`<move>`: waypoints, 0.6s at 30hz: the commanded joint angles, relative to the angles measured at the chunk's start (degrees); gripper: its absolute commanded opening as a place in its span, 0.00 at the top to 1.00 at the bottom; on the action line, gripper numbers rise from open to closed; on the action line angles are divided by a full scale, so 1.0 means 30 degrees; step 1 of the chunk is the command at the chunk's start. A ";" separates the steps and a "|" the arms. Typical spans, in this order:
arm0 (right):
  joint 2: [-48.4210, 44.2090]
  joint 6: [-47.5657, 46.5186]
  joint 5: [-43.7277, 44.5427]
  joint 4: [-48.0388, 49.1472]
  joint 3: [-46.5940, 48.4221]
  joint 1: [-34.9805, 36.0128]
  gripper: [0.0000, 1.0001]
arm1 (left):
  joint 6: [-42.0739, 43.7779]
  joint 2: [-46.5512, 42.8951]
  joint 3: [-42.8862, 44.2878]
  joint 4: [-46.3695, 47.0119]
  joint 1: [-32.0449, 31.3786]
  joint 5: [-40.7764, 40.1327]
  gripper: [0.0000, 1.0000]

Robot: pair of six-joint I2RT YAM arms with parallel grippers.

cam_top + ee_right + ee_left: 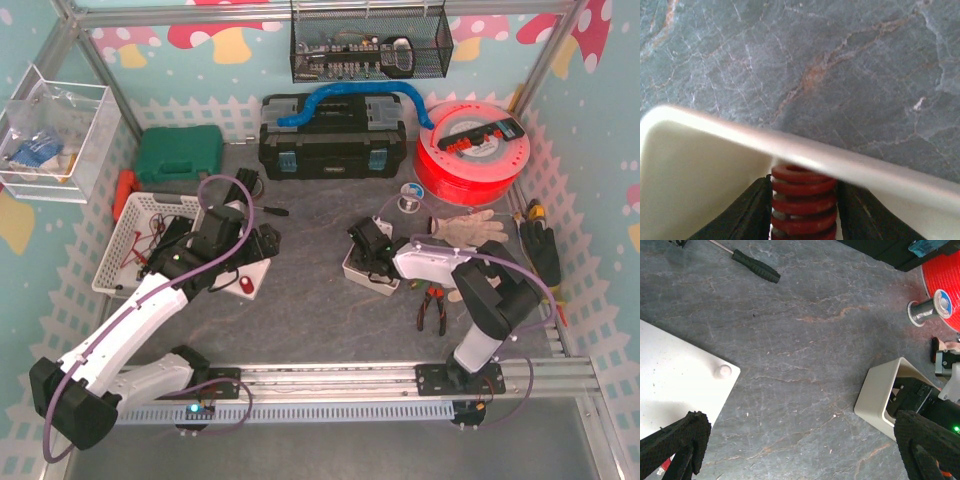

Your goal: Install the large spring

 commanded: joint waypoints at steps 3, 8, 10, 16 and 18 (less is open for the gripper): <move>0.2151 0.0092 0.0361 -0.3133 0.0862 -0.0214 0.61 | 0.0542 -0.0196 -0.0126 0.0544 0.0115 -0.0662 0.01; 0.1968 -0.0257 0.0699 -0.3272 0.1314 -0.0214 0.64 | 0.0625 -0.0238 -0.0233 0.0555 0.0568 -0.0619 0.01; 0.1707 -0.0446 0.0764 -0.3270 0.1499 -0.0199 0.67 | 0.0714 -0.0301 -0.0258 0.0597 0.0885 -0.0491 0.01; 0.0532 -0.1033 0.0900 -0.2543 0.1606 -0.0214 0.78 | 0.0918 0.0120 -0.0575 0.0722 0.2324 0.0699 0.01; 0.0165 -0.1478 0.0891 -0.2480 0.1843 -0.0199 0.80 | 0.0919 0.0410 -0.0595 0.0744 0.2753 0.1113 0.01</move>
